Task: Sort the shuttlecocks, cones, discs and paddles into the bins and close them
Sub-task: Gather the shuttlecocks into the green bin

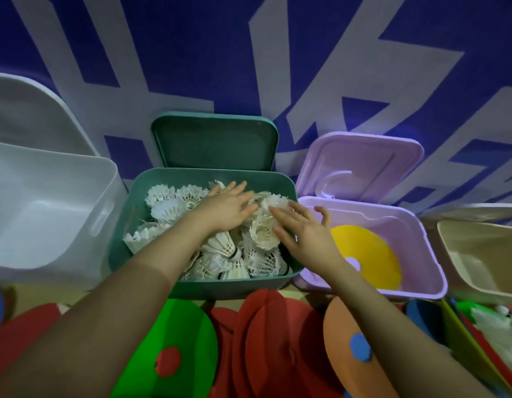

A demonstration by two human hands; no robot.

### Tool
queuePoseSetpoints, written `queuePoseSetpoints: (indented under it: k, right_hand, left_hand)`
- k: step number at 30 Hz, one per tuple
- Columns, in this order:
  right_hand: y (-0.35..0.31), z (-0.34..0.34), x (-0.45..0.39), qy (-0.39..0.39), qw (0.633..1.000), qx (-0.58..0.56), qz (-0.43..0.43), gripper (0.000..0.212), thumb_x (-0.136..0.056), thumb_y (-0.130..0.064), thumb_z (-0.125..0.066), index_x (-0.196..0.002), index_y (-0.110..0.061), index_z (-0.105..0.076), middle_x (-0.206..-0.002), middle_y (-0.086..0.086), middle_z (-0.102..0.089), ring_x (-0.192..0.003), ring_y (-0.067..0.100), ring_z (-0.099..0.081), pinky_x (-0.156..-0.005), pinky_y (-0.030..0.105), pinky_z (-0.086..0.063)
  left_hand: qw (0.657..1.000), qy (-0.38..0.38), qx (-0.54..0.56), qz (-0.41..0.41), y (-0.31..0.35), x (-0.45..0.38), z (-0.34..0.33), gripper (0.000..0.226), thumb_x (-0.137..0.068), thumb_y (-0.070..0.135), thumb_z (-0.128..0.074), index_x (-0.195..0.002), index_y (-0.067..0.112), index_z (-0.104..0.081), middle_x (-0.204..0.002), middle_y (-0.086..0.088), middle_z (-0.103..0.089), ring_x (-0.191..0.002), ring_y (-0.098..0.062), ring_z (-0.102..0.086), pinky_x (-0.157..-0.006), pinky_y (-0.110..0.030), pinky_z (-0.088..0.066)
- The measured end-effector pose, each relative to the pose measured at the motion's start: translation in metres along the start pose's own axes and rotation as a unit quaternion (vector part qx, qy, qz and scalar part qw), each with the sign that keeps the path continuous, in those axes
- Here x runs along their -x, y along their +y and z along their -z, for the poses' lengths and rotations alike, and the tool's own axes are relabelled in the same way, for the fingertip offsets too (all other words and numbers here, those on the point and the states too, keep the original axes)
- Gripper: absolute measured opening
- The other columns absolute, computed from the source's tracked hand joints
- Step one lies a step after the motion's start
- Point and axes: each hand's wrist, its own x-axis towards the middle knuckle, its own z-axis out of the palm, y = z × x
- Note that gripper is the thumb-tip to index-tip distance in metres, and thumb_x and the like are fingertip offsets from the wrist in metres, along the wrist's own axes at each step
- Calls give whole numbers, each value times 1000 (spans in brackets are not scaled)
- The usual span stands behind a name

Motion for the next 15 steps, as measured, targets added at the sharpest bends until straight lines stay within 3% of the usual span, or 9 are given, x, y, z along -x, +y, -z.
queuePoseSetpoints:
  k: [4, 6, 8, 11, 15]
  right_hand:
    - [1, 1, -1, -120, 990, 61, -29, 76, -81, -57, 4, -145, -34, -29, -152, -13, -30, -141, 10, -21, -106, 46, 5]
    - [1, 1, -2, -137, 986, 88, -27, 73, -84, -55, 4, -147, -32, -25, -153, -12, -28, -142, 11, -18, -108, 50, 5]
    - [0, 2, -3, -138, 986, 86, -32, 55, -97, -50, -12, -147, -31, -24, -154, -11, -25, -142, 11, -18, -109, 51, 2]
    - [-1, 9, -3, -66, 997, -2, -41, 46, -99, -40, -34, -142, -25, -38, -148, -5, -38, -133, 17, -37, -106, 46, -15]
    - [1, 42, -2, 51, 994, -97, -17, 42, -91, -35, -40, -120, -13, -61, -114, 6, -64, -98, 33, -61, -82, 45, -47]
  left_hand:
    - [999, -41, -20, 11, 1, -7, -3, 56, -97, 55, -10, -149, 33, -8, -157, 6, 0, -144, -15, 3, -115, -44, 9]
    - [998, -54, -2, 23, 3, -8, -3, 55, -97, 55, -8, -148, 35, -8, -157, 6, -1, -144, -16, 4, -113, -44, 13]
    - [998, -43, 11, 33, 4, -7, 0, 57, -96, 57, -9, -148, 34, -11, -157, 5, -3, -144, -18, 2, -113, -44, 13]
    - [996, 78, 42, 28, 11, 0, 7, 57, -97, 54, -21, -146, 26, -29, -155, 0, -21, -142, -21, -18, -114, -42, -4]
    - [964, 260, 41, -37, 37, 21, 25, 42, -97, 40, -38, -133, 19, -49, -135, -2, -48, -124, -21, -41, -103, -36, -20]
